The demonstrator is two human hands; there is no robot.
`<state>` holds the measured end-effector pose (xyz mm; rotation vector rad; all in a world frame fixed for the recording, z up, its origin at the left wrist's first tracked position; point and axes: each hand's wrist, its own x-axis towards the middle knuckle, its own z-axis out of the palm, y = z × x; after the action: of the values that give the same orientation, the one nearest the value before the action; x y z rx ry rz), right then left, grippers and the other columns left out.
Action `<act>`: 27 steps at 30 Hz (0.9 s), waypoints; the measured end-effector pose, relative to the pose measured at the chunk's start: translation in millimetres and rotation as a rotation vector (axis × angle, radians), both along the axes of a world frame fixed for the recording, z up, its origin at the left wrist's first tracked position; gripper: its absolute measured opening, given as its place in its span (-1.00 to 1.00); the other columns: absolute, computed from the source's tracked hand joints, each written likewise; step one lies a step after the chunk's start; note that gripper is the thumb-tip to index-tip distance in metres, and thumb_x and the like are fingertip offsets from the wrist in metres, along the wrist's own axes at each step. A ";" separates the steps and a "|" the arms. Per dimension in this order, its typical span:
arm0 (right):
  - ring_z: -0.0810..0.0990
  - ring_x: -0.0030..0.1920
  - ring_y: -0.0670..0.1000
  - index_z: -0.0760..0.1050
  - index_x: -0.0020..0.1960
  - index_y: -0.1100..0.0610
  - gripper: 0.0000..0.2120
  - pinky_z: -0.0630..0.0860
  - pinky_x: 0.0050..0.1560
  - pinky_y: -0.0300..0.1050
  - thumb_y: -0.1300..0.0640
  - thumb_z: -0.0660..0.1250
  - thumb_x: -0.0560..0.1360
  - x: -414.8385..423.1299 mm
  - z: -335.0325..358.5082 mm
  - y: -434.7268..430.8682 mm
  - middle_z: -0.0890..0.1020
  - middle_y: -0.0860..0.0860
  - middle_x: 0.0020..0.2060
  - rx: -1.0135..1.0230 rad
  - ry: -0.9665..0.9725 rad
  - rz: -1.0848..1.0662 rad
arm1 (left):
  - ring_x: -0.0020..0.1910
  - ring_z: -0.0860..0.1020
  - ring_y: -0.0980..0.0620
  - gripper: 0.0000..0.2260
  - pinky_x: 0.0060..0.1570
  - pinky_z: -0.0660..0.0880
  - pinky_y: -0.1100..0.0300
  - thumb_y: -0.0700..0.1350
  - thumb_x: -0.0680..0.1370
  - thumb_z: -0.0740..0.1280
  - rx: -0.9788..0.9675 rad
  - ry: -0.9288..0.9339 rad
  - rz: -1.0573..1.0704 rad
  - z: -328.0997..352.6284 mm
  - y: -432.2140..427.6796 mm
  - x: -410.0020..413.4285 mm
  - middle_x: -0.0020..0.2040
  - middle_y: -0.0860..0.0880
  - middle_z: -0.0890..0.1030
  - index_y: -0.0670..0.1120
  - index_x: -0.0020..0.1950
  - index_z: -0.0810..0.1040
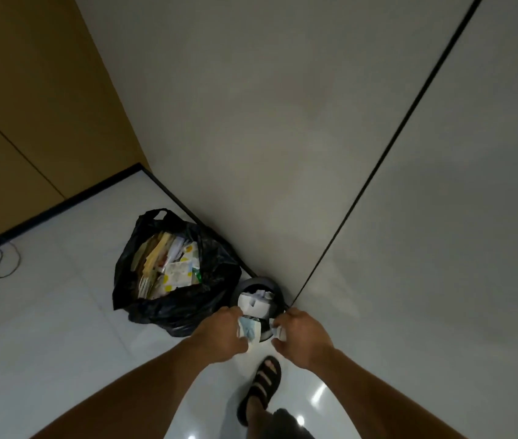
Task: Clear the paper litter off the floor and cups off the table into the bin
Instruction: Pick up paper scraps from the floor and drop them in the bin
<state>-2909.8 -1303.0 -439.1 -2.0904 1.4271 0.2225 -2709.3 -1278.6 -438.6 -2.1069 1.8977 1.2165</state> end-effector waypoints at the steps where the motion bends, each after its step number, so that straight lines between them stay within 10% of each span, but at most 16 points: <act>1: 0.50 0.20 0.02 0.46 0.31 0.01 -0.63 0.45 0.19 -0.16 -0.06 0.29 0.54 5.3 -12.0 -15.2 0.50 -0.01 0.25 0.017 0.004 -0.009 | 0.24 0.47 -0.05 -0.46 0.22 0.40 0.16 0.04 0.44 0.41 0.015 0.002 -0.012 -10.9 -16.0 4.2 0.27 -0.09 0.47 -0.07 0.37 0.37; 18: 0.42 0.33 0.03 0.31 0.43 0.01 -0.45 0.43 0.30 -0.12 -0.12 0.32 0.51 67.5 -351.7 -143.9 0.40 0.00 0.37 0.174 0.034 -0.261 | 0.35 0.39 -0.10 -0.29 0.29 0.37 0.09 0.07 0.45 0.40 0.204 0.025 -0.221 -347.1 -195.6 37.7 0.44 -0.09 0.32 -0.03 0.51 0.16; 27: 0.26 0.44 0.04 0.20 0.48 -0.05 -0.27 0.33 0.39 -0.02 -0.20 0.38 0.41 64.6 -290.1 -116.3 0.30 -0.02 0.44 0.223 0.105 -0.412 | 0.43 0.28 -0.09 -0.17 0.37 0.31 0.05 0.17 0.43 0.40 0.163 0.050 -0.312 -285.7 -183.9 71.3 0.48 -0.09 0.26 -0.05 0.55 0.06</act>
<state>-2845.2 -1419.2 -729.2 -1.5885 1.7697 0.3117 -2638.0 -1462.5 -724.3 -1.6410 1.9761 1.3099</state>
